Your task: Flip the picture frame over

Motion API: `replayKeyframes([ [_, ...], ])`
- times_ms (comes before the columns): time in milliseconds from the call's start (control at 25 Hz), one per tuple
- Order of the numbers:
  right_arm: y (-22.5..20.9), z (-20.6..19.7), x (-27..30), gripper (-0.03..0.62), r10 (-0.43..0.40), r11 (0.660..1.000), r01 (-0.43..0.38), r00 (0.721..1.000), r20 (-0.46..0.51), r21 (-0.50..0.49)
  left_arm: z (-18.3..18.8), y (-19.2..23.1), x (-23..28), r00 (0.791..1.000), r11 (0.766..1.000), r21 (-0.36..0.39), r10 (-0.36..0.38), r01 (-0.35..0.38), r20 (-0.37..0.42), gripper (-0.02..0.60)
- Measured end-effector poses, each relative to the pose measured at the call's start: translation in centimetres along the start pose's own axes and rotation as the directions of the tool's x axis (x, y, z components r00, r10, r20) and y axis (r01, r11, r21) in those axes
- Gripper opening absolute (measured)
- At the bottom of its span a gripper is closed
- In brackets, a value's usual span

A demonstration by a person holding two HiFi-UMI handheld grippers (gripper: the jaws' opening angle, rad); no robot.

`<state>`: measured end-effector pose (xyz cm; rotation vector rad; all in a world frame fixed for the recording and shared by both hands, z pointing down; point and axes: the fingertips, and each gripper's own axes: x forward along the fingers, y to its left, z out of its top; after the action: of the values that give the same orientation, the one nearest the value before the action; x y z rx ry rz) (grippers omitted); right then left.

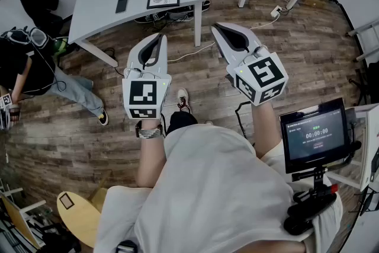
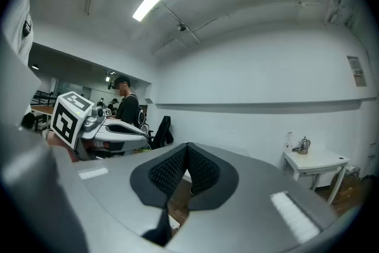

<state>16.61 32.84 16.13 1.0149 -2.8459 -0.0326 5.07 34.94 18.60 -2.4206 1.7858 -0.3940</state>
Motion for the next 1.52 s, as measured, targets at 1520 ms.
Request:
replayKeyframes([
  [1520,-13.8,-6.3,28.4,0.002,-0.073,0.984,0.1,0.982,-0.173,0.151,-9.4,18.3,25.0,0.976,0.986,-0.006,-0.169,0.169,-0.137,0.005],
])
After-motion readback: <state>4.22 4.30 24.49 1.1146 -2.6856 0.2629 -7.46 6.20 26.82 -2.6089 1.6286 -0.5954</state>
